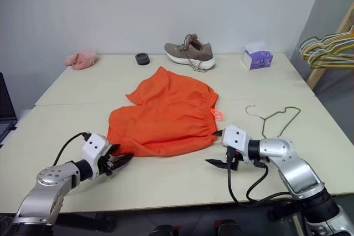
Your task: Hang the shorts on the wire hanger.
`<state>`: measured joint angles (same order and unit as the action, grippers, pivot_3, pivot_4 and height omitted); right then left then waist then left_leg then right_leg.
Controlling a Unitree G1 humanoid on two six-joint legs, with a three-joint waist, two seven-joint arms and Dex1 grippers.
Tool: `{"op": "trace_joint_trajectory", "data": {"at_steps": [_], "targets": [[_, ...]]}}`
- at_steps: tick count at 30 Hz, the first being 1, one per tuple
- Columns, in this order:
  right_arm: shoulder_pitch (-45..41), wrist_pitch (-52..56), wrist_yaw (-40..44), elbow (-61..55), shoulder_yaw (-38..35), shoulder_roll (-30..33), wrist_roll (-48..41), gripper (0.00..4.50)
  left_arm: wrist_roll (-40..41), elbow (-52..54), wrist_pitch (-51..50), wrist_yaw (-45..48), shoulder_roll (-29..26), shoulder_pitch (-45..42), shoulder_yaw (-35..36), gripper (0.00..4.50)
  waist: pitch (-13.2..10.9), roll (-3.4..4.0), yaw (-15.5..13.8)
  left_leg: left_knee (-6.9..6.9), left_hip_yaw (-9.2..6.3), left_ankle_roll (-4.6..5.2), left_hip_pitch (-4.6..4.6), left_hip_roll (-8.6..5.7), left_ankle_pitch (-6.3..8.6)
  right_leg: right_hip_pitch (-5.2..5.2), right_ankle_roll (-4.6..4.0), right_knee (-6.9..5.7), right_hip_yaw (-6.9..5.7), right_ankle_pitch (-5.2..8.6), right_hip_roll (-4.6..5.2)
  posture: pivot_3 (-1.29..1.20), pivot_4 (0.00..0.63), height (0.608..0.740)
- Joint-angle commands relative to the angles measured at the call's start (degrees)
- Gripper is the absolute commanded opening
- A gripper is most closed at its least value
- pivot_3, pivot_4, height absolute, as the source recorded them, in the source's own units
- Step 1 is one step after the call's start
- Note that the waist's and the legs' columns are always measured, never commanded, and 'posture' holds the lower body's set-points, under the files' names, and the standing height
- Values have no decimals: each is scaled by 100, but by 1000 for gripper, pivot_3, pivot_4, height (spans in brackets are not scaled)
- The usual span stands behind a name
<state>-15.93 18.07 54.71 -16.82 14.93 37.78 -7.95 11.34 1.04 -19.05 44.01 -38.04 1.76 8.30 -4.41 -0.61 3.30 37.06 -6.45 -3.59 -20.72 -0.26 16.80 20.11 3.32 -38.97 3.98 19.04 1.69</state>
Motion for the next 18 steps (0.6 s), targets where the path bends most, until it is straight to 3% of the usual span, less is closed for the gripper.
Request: {"op": "trace_joint_trajectory", "data": {"at_steps": [1,5,12,15,18], "targets": [[-453,-925,-280,558,421,-22,941,4500,177,177,111,70,-27,14,161,1401,0,0,10,1,0,0,0,0,0,1,0,0,1,0,0,-86,43,740],[-1064,-1876,-711,1791,994,-305,1941,4500,401,308,60,99,-53,-9,358,113,2,-2,56,1,3,-1,3,1,-1,6,-3,-2,1,-3,0,-80,37,740],[-1783,-2837,-974,3416,1322,-712,2587,4500,584,478,-30,191,-128,76,434,27,14,-18,159,2,1,-7,0,-2,-4,6,-5,-3,5,-3,4,-62,28,740],[-1998,-3015,-997,3782,1253,-839,2591,3951,573,507,-26,202,-163,119,438,0,22,-26,167,3,-3,-7,2,0,-5,4,-5,-4,3,-3,4,-61,26,740],[-2118,-3124,-900,3992,1196,-893,2527,2885,578,507,-34,223,-194,122,425,0,22,-26,169,3,-6,-13,3,-1,-10,4,-6,-8,1,-5,4,-66,25,740]]}}
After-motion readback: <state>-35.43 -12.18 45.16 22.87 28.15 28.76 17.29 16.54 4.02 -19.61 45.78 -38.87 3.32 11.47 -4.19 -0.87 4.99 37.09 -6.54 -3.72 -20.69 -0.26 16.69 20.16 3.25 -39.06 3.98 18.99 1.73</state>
